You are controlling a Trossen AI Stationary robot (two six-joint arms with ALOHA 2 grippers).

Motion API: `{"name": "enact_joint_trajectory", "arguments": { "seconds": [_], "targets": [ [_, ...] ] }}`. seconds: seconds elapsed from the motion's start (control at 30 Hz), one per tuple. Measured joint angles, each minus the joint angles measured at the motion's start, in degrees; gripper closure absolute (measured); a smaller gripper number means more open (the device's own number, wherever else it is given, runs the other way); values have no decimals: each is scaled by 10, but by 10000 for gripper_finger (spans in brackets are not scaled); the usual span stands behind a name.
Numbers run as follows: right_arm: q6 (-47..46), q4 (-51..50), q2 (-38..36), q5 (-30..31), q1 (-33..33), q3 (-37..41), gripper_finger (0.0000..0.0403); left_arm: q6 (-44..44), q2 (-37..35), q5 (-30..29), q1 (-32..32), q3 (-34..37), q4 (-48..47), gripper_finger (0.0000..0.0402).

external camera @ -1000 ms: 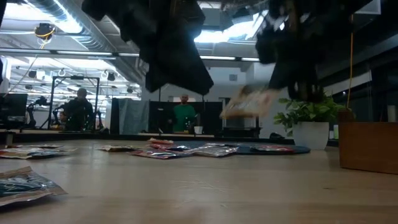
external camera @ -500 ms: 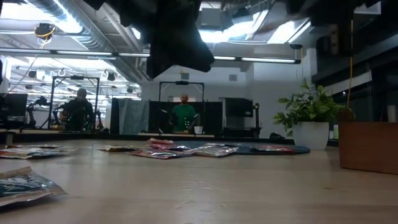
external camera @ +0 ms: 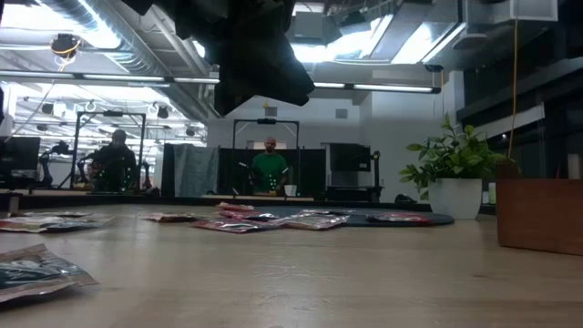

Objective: Pick & Place Tea
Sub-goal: Put the brown tea bag into the middle section of the wooden organizer

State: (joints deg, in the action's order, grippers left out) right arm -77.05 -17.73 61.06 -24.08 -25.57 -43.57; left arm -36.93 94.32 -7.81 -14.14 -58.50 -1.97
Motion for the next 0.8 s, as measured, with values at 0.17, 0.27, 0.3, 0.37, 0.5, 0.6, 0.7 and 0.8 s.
{"name": "enact_joint_trajectory", "arguments": {
  "seconds": [0.17, 0.27, 0.3, 0.37, 0.5, 0.6, 0.7, 0.8],
  "targets": [
    [-47, -53, 0, -29, -58, 0, 401, 0, 0, 0, 0, 0, 0, 335],
    [-73, -93, 0, -39, -89, 0, 401, 0, 0, 0, 0, 0, 0, 336],
    [-82, -103, 0, -39, -99, 0, 400, 0, 0, 0, 0, 0, 0, 337],
    [-98, -130, 0, -33, -115, 0, 400, 0, 0, 0, 0, 0, 0, 338],
    [-107, -150, 0, 14, -136, 0, 399, 0, 0, 0, 0, 0, 0, 336],
    [-107, -151, 0, 47, -140, 0, 399, 0, 0, 0, 0, 0, 0, 334],
    [-110, -167, 0, 87, -145, 0, 400, 0, 0, 0, 0, 0, 0, 334],
    [-122, -196, 0, 119, -151, 0, 400, 0, 0, 0, 0, 0, 0, 334]
  ]
}}
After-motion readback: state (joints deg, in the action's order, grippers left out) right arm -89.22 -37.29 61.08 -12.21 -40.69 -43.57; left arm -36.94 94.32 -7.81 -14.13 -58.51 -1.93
